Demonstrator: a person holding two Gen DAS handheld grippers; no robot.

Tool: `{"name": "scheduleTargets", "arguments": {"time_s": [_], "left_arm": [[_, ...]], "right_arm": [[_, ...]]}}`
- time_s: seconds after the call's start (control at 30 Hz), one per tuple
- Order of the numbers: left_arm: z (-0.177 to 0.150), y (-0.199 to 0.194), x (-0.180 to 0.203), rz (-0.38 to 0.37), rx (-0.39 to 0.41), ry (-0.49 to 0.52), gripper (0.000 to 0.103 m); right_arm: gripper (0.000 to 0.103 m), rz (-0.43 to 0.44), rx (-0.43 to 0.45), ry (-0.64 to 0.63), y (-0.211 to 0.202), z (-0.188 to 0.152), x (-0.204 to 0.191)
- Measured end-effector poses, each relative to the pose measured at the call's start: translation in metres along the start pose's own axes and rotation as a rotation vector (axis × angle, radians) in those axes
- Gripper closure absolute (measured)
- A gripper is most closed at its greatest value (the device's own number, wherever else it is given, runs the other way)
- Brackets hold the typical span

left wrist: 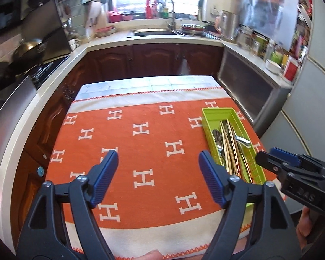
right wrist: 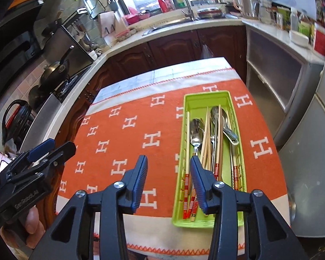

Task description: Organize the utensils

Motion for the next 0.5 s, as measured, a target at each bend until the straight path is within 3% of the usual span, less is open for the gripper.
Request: {"name": "scheduleTargets", "arguments": {"time_s": [0.07,0.27,0.5], "left_arm": [[0.000,-0.007,-0.004,0.034,0.014,-0.023,0.020],[-0.005,-0.022,-0.010,0.113,0.041,-0.058,0.019],[-0.013,-0.026,-0.006,0.117,0.018,-0.062,0.019]], "right_arm": [[0.044,0.000,0.030,-0.004,-0.015,0.001,-0.007],[0.033,-0.019,0.075,-0.040,-0.045,-0.003,-0.029],[0.033,-0.057,0.057,-0.040,-0.046,-0.011,-0.030]]}}
Point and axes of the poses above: each gripper's, at about its wrist camera, not at the fingertips, and y roughly the way its jaws point, x to its right, z to its top, the point moved 5 cm from there along y, roughly the way its jaws point, and after that the axes turned 2 degrees about y, right-handed, at the moved point
